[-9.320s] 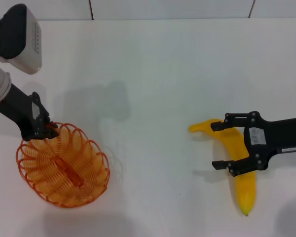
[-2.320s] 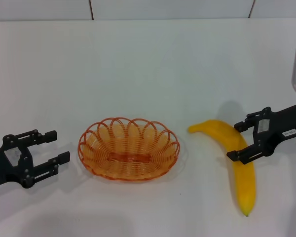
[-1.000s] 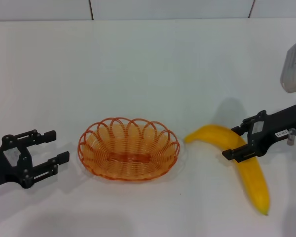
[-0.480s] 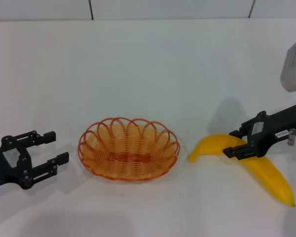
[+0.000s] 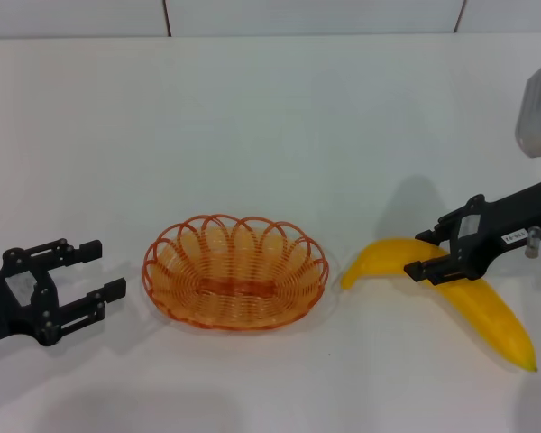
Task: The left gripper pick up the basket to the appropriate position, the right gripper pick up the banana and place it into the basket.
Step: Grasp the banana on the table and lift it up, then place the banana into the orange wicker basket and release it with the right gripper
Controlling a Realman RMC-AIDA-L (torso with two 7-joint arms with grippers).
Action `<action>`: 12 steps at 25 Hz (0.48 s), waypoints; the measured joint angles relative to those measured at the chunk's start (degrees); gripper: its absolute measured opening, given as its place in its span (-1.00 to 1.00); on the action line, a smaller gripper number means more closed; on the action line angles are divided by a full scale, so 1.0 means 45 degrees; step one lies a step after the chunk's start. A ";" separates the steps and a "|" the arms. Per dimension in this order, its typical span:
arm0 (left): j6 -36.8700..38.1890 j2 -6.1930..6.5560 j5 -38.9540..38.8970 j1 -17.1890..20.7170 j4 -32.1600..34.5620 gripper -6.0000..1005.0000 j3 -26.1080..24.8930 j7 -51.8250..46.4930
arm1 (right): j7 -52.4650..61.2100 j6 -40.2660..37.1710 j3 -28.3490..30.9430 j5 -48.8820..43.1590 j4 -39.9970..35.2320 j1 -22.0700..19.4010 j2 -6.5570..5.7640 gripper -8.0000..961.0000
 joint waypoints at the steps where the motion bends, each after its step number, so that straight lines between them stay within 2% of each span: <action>1: 0.0000 -0.0001 0.0004 0.0000 0.0000 0.21 0.0000 0.0000 | 0.0005 -0.0006 -0.0002 0.0000 -0.0002 0.0004 0.0002 0.13; 12: -0.0001 0.0012 0.0009 0.0086 0.0000 0.21 -0.0014 0.0000 | 0.0092 -0.0506 -0.0042 0.1077 -0.1035 0.0041 -0.0008 0.16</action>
